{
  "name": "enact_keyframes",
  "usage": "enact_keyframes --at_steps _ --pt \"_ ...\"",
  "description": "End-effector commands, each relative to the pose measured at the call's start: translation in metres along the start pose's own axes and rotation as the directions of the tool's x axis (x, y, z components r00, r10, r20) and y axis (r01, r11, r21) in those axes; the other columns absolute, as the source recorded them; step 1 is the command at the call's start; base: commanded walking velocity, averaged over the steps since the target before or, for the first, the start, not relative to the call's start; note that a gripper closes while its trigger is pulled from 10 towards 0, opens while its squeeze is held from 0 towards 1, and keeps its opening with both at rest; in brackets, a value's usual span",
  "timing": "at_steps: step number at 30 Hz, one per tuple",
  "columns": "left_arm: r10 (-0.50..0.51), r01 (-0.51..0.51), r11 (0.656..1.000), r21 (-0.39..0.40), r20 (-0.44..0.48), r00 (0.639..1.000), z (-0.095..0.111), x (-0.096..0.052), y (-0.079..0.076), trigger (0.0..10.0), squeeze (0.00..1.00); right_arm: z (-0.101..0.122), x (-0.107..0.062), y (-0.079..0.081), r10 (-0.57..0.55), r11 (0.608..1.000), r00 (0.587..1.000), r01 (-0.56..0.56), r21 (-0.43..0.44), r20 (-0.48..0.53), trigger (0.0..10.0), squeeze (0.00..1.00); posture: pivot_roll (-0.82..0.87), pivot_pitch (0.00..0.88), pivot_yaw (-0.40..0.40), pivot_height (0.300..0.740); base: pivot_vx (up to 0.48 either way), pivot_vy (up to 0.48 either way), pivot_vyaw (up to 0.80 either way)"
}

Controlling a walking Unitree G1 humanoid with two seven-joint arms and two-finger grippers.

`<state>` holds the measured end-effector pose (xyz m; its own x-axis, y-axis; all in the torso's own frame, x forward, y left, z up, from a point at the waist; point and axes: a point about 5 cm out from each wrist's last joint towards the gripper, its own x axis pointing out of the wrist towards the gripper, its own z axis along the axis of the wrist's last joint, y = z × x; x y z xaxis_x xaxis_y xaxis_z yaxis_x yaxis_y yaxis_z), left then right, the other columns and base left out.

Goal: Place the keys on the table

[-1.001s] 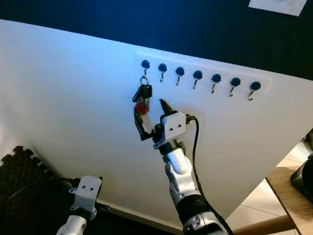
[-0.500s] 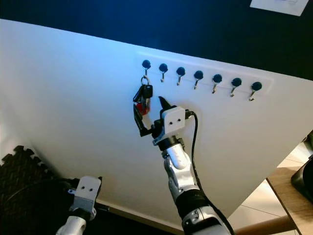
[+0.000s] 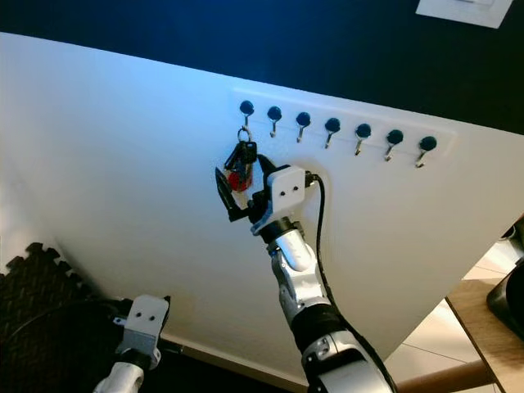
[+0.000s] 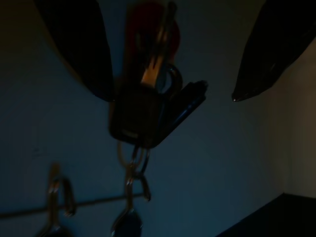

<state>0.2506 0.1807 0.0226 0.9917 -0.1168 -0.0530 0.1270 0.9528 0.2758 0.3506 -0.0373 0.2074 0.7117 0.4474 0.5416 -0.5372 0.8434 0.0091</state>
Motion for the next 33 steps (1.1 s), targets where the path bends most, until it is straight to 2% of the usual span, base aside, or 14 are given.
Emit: enact_keyframes --at_steps 1,8,9,10,11,12,13,14,15,18,20,33 --pt "-0.005 0.005 1.000 0.008 -0.010 1.000 -0.0015 -0.0027 -0.0007 10.0 0.00 0.0091 0.0251 0.0460 0.065 0.989 0.996 -0.073 0.127 0.067 10.0 0.00 0.14 0.063 -0.107 0.740 0.000 0.000 0.00" --pt "-0.001 0.001 1.000 0.006 -0.004 1.000 -0.0004 -0.0025 -0.0005 10.0 0.00 0.0080 0.0267 0.0462 0.065 0.988 0.996 -0.073 0.140 0.059 10.0 0.00 0.14 0.063 -0.110 0.740 0.000 0.000 0.00" --pt "-0.001 0.001 1.000 0.005 -0.002 1.000 -0.0001 -0.0023 -0.0004 10.0 0.00 0.0079 0.0271 0.0456 0.064 0.987 0.996 -0.072 0.143 0.058 9.1 0.00 0.14 0.063 -0.110 0.740 0.000 0.000 0.00" --pt "0.000 0.000 1.000 0.005 -0.002 1.000 0.0000 -0.0022 -0.0003 10.0 0.00 0.0078 0.0274 0.0452 0.064 0.987 0.996 -0.072 0.144 0.057 9.1 0.00 0.14 0.063 -0.110 0.740 0.000 0.000 0.00" --pt "0.000 0.000 1.000 0.005 -0.001 1.000 0.0001 -0.0021 -0.0003 10.0 0.00 0.0077 0.0277 0.0448 0.063 0.986 0.996 -0.071 0.149 0.057 3.5 0.00 0.14 0.063 -0.110 0.740 0.000 0.000 0.00" --pt "0.000 0.000 1.000 0.005 -0.001 1.000 0.0002 -0.0020 -0.0002 10.0 0.00 0.0077 0.0280 0.0445 0.062 0.986 0.996 -0.070 0.152 0.056 3.5 0.00 0.14 0.063 -0.109 0.740 0.000 0.000 0.00" --pt "-0.001 0.001 1.000 0.006 0.000 1.000 0.0003 -0.0020 -0.0002 10.0 0.00 0.0076 0.0282 0.0440 0.060 0.985 0.997 -0.068 0.156 0.055 1.1 0.00 0.14 0.063 -0.109 0.740 0.000 0.000 0.00" --pt "-0.001 0.001 1.000 0.006 0.000 1.000 0.0003 -0.0020 -0.0002 10.0 0.00 0.0076 0.0282 0.0440 0.060 0.985 0.997 -0.068 0.156 0.055 1.1 0.00 0.14 0.063 -0.109 0.740 0.000 0.000 0.00" --pt "-0.001 0.001 1.000 0.006 0.000 1.000 0.0004 -0.0020 -0.0002 10.0 0.00 0.0076 0.0282 0.0439 0.060 0.985 0.997 -0.068 0.157 0.055 0.0 0.00 0.14 0.063 -0.109 0.740 0.000 0.000 0.00" --pt "-0.002 0.002 1.000 0.005 0.002 1.000 0.0008 -0.0018 -0.0004 10.0 0.00 0.0075 0.0286 0.0434 0.057 0.985 0.997 -0.065 0.160 0.054 0.2 0.00 0.14 0.064 -0.108 0.740 0.000 0.000 0.00" --pt "-0.002 0.002 1.000 0.006 0.002 1.000 0.0008 -0.0017 -0.0004 10.0 0.00 0.0075 0.0288 0.0434 0.058 0.985 0.997 -0.066 0.161 0.054 0.0 0.00 0.14 0.065 -0.109 0.740 0.000 0.000 0.00" --pt "0.001 -0.001 1.000 0.008 -0.001 1.000 0.0005 -0.0021 0.0007 10.0 0.00 0.0107 0.0331 0.0449 0.066 0.983 0.996 -0.077 0.170 0.068 0.0 0.00 0.14 0.063 -0.110 0.740 0.000 0.000 0.00"
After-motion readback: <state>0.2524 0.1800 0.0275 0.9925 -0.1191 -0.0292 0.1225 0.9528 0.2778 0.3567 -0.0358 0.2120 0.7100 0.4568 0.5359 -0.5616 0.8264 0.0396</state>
